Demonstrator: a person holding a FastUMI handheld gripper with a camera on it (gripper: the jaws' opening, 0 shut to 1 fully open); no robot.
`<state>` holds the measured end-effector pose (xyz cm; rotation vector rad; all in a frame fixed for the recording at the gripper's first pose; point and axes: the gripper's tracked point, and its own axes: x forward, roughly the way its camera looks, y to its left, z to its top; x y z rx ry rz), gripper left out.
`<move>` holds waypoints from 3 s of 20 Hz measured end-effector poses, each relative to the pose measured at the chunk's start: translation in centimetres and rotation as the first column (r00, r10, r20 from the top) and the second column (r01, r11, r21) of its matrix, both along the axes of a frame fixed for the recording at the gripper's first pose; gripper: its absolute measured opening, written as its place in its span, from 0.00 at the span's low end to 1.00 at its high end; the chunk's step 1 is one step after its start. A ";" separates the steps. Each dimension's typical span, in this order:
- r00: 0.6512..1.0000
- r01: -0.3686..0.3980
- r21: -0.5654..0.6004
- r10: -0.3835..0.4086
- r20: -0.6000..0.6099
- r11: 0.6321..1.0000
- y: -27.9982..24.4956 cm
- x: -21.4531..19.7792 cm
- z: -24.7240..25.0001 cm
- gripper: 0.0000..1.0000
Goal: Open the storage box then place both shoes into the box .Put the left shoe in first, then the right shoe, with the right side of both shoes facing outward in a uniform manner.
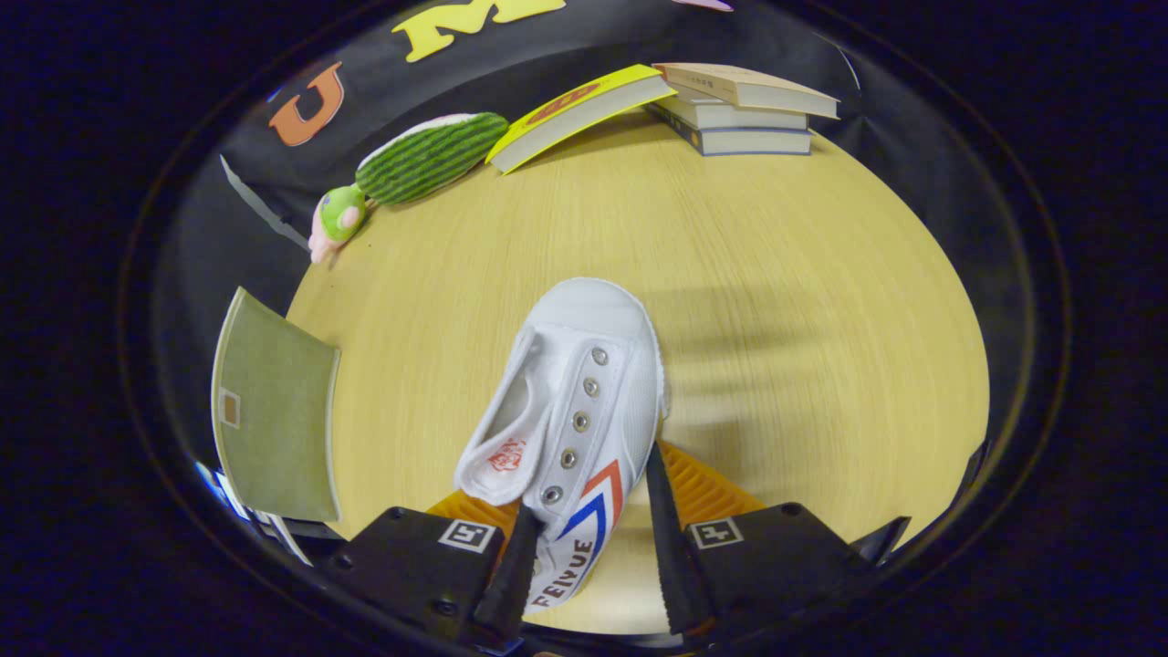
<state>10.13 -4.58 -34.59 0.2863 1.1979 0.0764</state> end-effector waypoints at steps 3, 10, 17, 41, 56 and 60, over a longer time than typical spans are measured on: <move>0.998 0.058 -0.020 -0.058 -0.009 0.998 -1.5 0.2 0.0 0.35; 0.974 0.201 0.188 -0.177 -0.140 0.961 1.0 -1.5 1.0 0.06; 0.986 0.154 0.244 -0.135 -0.094 0.957 6.6 -2.7 9.2 0.06; 0.993 -0.017 0.114 0.030 -0.110 0.993 36.5 0.2 16.4 0.06; 0.968 -0.158 -0.018 0.159 0.196 0.987 35.3 0.2 22.3 0.49; 0.906 -0.152 -0.058 0.163 0.391 0.987 32.9 0.3 25.4 0.51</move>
